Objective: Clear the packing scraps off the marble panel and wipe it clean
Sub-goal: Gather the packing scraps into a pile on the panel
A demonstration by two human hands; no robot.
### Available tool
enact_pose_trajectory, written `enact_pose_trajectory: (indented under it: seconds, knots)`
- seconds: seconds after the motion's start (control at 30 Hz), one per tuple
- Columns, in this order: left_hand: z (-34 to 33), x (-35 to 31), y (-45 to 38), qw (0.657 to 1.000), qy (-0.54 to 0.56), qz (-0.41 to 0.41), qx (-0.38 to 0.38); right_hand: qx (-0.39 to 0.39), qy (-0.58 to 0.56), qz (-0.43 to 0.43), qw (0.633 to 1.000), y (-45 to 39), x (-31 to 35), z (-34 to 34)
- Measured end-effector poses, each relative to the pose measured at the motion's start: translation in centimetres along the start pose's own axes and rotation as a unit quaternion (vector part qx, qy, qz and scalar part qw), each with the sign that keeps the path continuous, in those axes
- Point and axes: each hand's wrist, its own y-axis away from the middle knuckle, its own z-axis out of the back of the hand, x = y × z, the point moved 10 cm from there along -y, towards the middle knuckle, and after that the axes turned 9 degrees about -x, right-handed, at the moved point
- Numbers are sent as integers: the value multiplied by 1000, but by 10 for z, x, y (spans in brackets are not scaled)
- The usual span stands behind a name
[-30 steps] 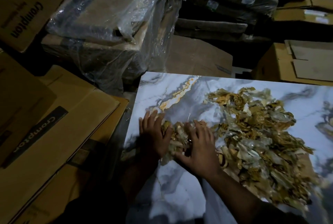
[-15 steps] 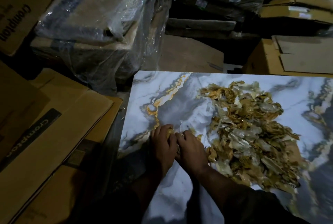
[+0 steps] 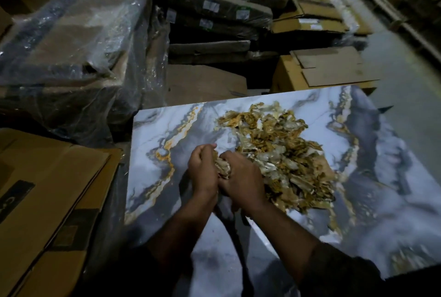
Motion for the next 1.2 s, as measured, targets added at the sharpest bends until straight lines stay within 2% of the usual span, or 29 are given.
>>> enact_pose_trajectory:
  seconds: [0.17, 0.27, 0.43, 0.57, 0.7, 0.77, 1.07, 1.2]
  knots:
    - [-57, -10, 40, 997, 58, 31, 50, -47, 14, -4, 999, -5, -29, 69]
    - [-92, -12, 59, 993, 81, 41, 74, -40, 41, 4, 998, -13, -54, 94]
    - [-136, -13, 70, 994, 82, 36, 56, -51, 49, 25, 997, -32, -100, 111]
    - [-155, -12, 64, 992, -21, -101, 66, -26, 52, 30, 998, -30, -141, 85]
    - [-151, 17, 54, 951, -175, -244, 72, 33, 64, 31, 997, -11, -167, 45]
    - [-145, 24, 57, 930, -210, -294, 74, 35, 72, 47, 996, -4, -166, 38]
    - [-135, 49, 68, 896, -280, -338, 71, 65, 64, 74, 993, 13, -169, 25]
    - [-133, 52, 69, 884, -304, -344, 89, 115, 65, 83, 988, 14, -168, 25]
